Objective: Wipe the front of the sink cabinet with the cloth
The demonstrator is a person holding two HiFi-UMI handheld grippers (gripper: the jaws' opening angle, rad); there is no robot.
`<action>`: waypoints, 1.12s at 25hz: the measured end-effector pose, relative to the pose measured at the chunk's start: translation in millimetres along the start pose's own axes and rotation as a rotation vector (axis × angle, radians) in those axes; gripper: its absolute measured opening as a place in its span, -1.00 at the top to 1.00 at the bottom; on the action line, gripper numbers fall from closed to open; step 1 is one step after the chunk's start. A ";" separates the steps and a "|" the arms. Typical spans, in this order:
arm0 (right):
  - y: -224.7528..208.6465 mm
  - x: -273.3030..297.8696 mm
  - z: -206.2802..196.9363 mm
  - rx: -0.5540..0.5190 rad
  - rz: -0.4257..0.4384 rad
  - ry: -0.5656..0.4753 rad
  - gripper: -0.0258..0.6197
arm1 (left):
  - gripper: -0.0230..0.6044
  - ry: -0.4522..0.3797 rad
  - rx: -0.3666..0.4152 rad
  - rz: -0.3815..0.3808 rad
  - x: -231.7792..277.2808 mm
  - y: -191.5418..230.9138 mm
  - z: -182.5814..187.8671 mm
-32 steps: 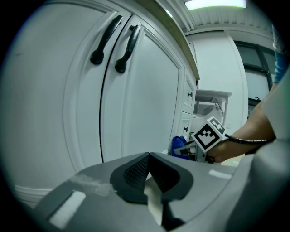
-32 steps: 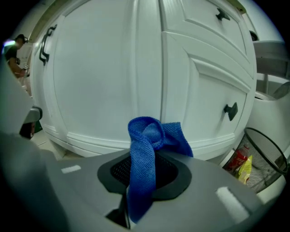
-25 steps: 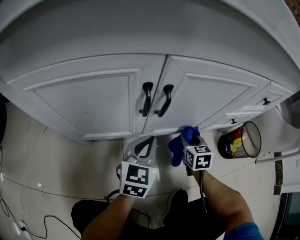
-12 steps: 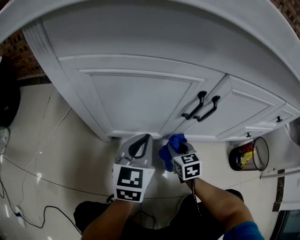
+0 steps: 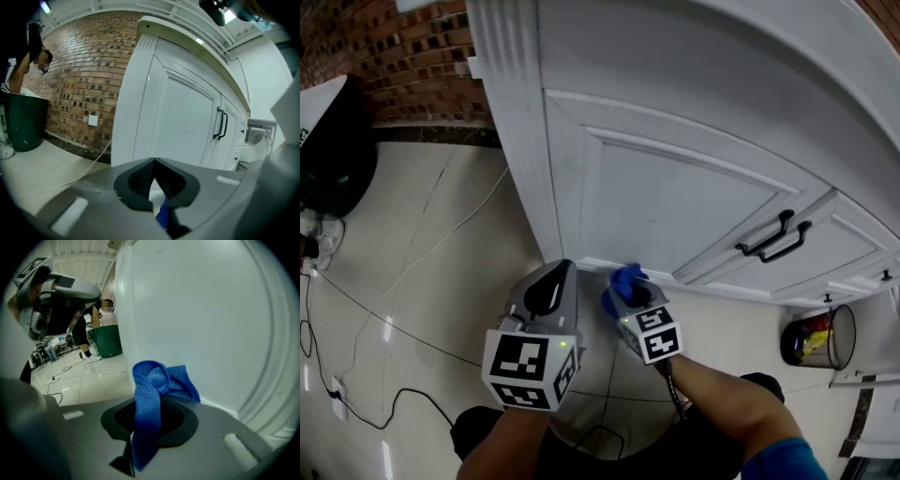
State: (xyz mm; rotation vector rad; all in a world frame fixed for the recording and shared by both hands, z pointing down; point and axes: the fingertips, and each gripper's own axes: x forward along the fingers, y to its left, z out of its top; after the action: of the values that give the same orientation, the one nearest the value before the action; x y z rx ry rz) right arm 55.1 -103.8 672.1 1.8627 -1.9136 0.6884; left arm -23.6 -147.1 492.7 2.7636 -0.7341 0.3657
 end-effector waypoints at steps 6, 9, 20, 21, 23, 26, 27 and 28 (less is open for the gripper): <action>63.7 44.0 32.9 -0.038 0.106 -0.033 0.65 | 0.92 0.014 -0.025 0.118 -25.6 64.3 -2.4; 88.0 63.0 46.5 -0.045 0.137 -0.051 0.65 | 0.92 0.018 -0.046 0.159 -39.1 87.6 -5.4; 44.7 90.6 69.7 -0.024 0.109 -0.036 0.65 | 0.92 0.040 -0.087 0.119 -6.4 71.6 5.5; 53.6 95.7 70.3 -0.023 0.125 -0.050 0.65 | 0.92 0.028 -0.084 0.128 -12.9 76.9 5.8; 75.4 95.4 68.4 -0.012 0.147 -0.068 0.65 | 0.92 0.001 -0.082 0.136 -31.1 83.4 2.1; 99.4 77.6 67.5 0.008 0.173 -0.096 0.65 | 0.92 -0.034 -0.070 0.124 -53.4 82.8 1.2; 105.5 70.4 69.2 0.008 0.185 -0.104 0.65 | 0.92 -0.043 -0.068 0.120 -58.1 82.7 2.7; 111.9 63.0 72.1 0.003 0.197 -0.107 0.65 | 0.92 -0.047 -0.068 0.118 -61.9 83.3 4.3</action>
State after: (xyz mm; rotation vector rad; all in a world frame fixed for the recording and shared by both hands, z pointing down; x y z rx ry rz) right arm -54.7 -197.0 641.7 1.7604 -2.1868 0.6629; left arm -117.6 -190.6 485.0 2.6805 -0.9075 0.2932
